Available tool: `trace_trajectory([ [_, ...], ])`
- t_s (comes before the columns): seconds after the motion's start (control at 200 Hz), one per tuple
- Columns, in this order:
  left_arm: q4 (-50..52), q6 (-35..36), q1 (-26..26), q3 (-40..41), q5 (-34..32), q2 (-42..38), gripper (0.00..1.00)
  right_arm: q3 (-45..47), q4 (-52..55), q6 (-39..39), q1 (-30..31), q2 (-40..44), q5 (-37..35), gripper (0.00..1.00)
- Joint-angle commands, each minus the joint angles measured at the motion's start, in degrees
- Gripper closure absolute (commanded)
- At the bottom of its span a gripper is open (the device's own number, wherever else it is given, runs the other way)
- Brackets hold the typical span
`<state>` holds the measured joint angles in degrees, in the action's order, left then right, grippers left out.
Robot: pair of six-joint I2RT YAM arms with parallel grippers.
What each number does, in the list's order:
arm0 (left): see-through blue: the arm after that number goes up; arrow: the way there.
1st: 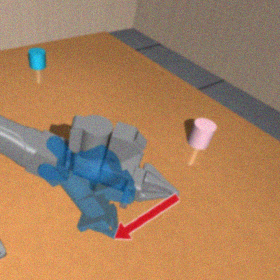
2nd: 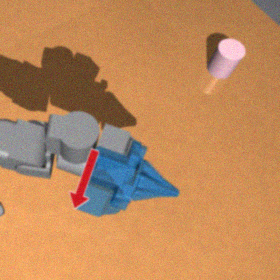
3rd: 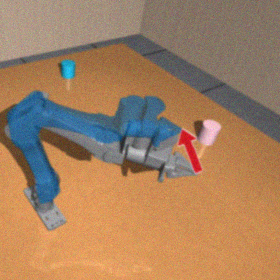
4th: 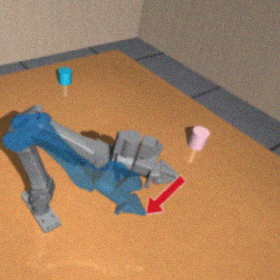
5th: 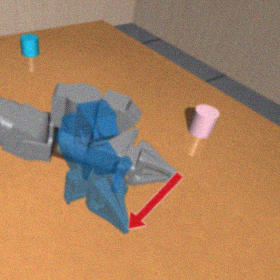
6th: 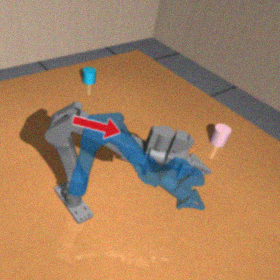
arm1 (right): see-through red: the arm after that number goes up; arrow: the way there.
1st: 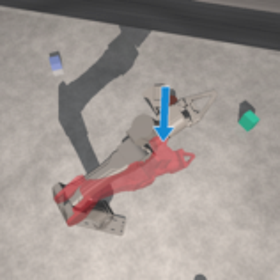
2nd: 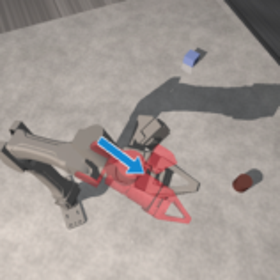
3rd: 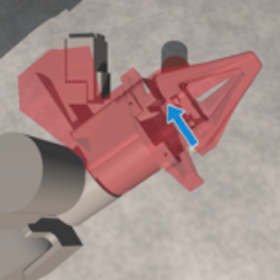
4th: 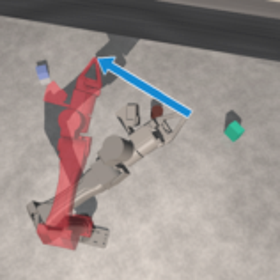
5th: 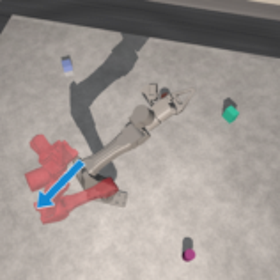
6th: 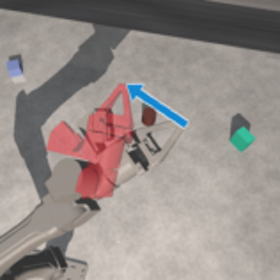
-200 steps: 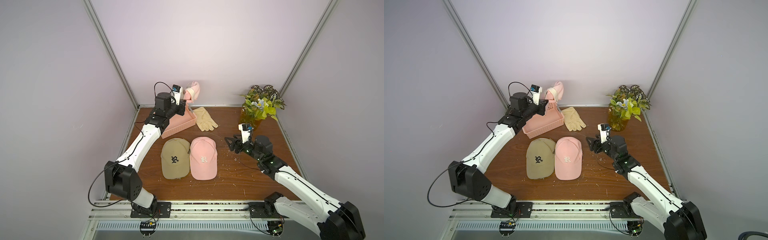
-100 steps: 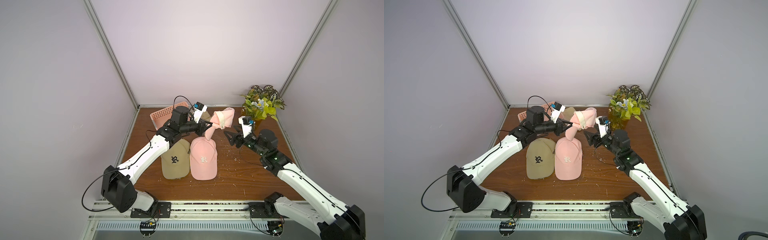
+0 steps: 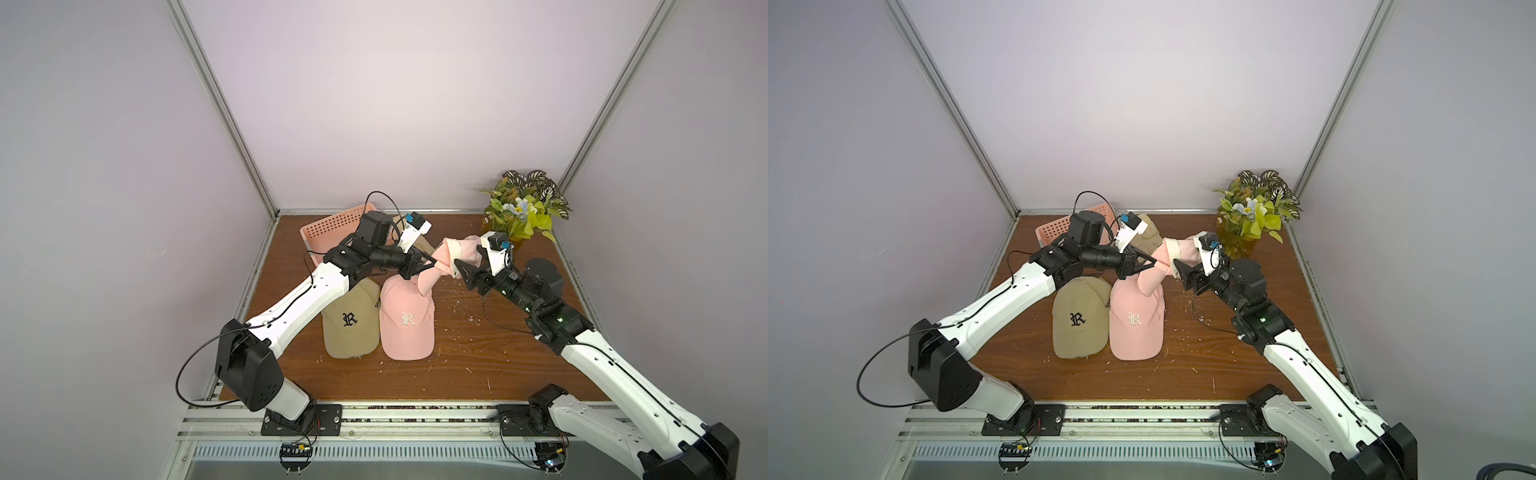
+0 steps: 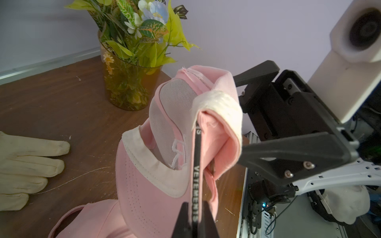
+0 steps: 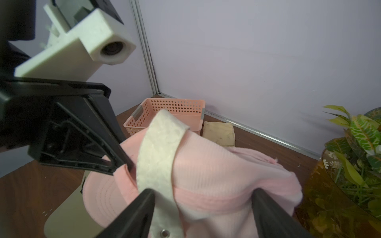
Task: Turn the baseball cap inside out
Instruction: Turn over the baseball cap.
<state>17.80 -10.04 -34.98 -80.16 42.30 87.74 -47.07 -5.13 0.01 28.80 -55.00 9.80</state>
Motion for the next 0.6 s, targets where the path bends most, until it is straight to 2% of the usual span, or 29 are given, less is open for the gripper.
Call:
trace_trajectory([
  [0.0,3.81,4.29,-2.05,-3.95,4.32,1.05,1.00,-3.70,1.03,-3.41,0.12,-1.80,7.65,0.20],
  [0.125,5.11,5.58,-2.76,-6.19,6.32,2.03,1.00,-5.11,2.54,-4.50,0.12,-3.97,13.10,0.24],
  [0.195,5.44,5.93,-2.81,-6.74,6.99,2.49,1.00,-5.88,3.19,-4.70,0.12,-4.85,16.21,0.31],
  [0.24,5.55,6.06,-2.81,-7.00,7.60,2.71,1.00,-6.18,3.19,-4.36,0.13,-5.15,16.91,0.40],
  [0.32,5.66,6.06,-2.83,-7.42,7.20,2.73,0.98,-6.41,3.01,-3.43,0.12,-5.33,15.68,0.71],
  [0.355,5.39,5.70,-2.81,-7.51,6.38,2.50,0.92,-6.39,2.68,-2.55,0.12,-5.15,14.65,0.85],
  [0.42,4.07,4.92,-2.81,-7.13,4.39,1.70,0.84,-6.11,1.47,-0.17,0.02,-4.36,13.05,1.00],
  [0.5,0.10,3.40,-2.73,-5.21,1.59,-0.52,0.68,-5.55,-0.69,4.25,-0.14,-3.05,11.26,1.00],
  [0.595,-8.95,-0.70,-2.39,3.17,-3.66,-5.28,0.49,-5.06,-2.75,10.21,-0.47,-1.78,9.61,1.00],
])
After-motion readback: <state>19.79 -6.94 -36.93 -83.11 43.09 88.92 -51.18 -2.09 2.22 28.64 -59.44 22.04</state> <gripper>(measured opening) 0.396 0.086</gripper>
